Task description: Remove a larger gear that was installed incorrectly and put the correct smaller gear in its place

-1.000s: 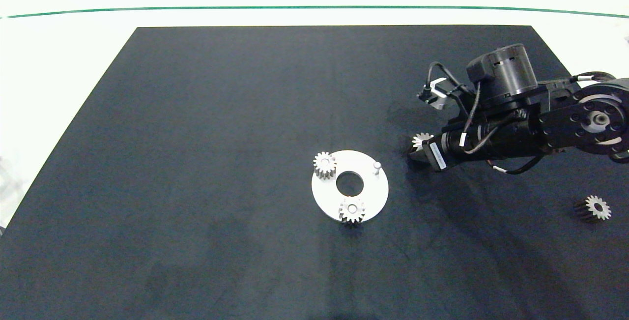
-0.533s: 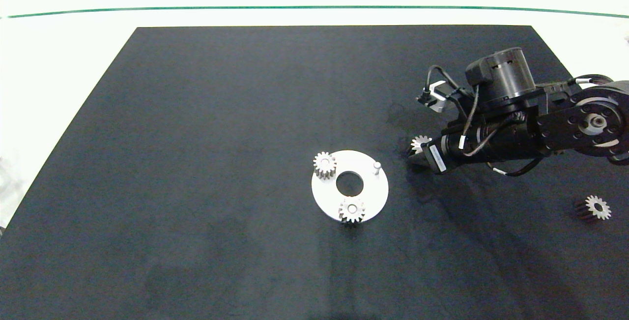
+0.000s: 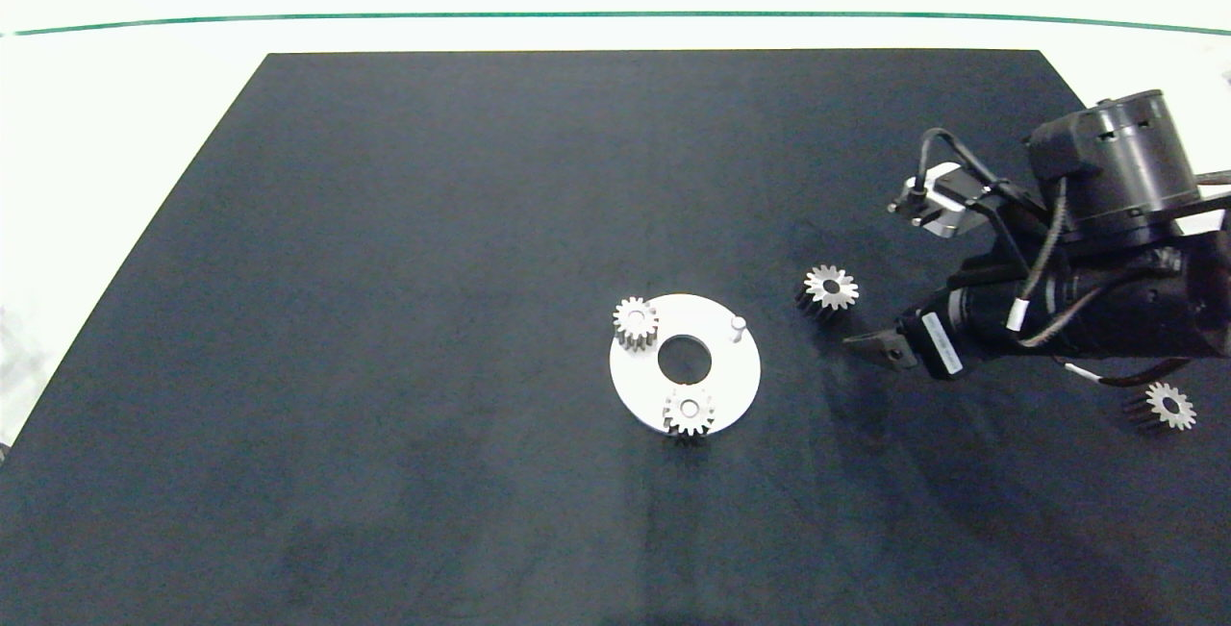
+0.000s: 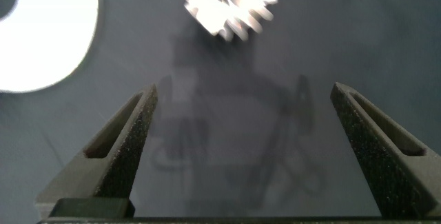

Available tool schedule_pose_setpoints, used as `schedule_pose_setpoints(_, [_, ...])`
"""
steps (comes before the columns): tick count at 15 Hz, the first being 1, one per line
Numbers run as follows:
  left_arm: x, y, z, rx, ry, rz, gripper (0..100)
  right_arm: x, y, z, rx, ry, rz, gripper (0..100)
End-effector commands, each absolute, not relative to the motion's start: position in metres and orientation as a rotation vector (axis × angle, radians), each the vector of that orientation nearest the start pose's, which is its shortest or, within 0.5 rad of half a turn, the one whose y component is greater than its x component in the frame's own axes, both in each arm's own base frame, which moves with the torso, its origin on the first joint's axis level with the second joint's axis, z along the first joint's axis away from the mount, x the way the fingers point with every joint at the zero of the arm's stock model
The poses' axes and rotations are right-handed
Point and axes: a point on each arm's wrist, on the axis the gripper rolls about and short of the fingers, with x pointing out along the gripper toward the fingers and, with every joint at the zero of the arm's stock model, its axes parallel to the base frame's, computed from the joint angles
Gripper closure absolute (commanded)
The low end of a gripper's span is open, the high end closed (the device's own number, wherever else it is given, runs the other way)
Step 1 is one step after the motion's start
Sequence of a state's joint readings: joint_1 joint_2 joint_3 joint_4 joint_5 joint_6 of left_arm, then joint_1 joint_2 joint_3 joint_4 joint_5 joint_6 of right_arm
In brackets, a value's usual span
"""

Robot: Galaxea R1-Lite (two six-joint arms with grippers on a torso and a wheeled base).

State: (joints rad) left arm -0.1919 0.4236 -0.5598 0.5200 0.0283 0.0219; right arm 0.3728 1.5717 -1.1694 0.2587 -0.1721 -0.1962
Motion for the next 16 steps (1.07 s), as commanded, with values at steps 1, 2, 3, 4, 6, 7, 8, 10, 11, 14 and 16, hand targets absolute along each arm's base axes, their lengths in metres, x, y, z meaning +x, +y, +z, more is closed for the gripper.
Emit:
schedule_pose_setpoints(1, [-0.016,0.004,0.180,0.062,0.388,-0.163,0,0.219,0.059,0.249,-0.338,0.586,0.146,0])
schedule_pose_setpoints(2, [-0.015,0.004,0.180,0.059,0.391,-0.162,0,0.217,0.054,0.249,-0.334,0.586,0.123,0])
schedule_pose_setpoints(3, [-0.015,0.004,0.180,0.059,0.391,-0.162,0,0.209,0.042,0.248,-0.321,0.588,0.061,0])
schedule_pose_setpoints(4, [-0.015,0.004,0.180,0.059,0.391,-0.162,0,0.201,0.033,0.245,-0.309,0.597,0.024,0])
schedule_pose_setpoints(6, [-0.015,0.004,0.180,0.059,0.389,-0.160,0,0.189,0.021,0.238,-0.291,0.615,-0.023,0])
schedule_pose_setpoints(7, [-0.016,0.004,0.179,0.059,0.389,-0.162,0,0.177,0.010,0.232,-0.255,0.628,-0.072,0])
schedule_pose_setpoints(8, [-0.017,0.004,0.179,0.059,0.388,-0.162,0,0.169,0.004,0.229,-0.217,0.627,-0.106,0])
schedule_pose_setpoints(10, [-0.017,0.004,0.177,0.059,0.389,-0.159,0,0.157,-0.006,0.229,-0.140,0.606,-0.164,0])
schedule_pose_setpoints(11, [-0.018,0.004,0.177,0.059,0.385,-0.160,0,0.155,-0.012,0.231,-0.116,0.589,-0.190,0])
schedule_pose_setpoints(14, [-0.020,0.005,0.177,0.057,0.374,-0.157,0,0.156,-0.027,0.228,-0.065,0.548,-0.227,0])
schedule_pose_setpoints(16, [-0.021,0.005,0.175,0.058,0.376,-0.157,0,0.155,-0.036,0.218,-0.036,0.552,-0.247,0])
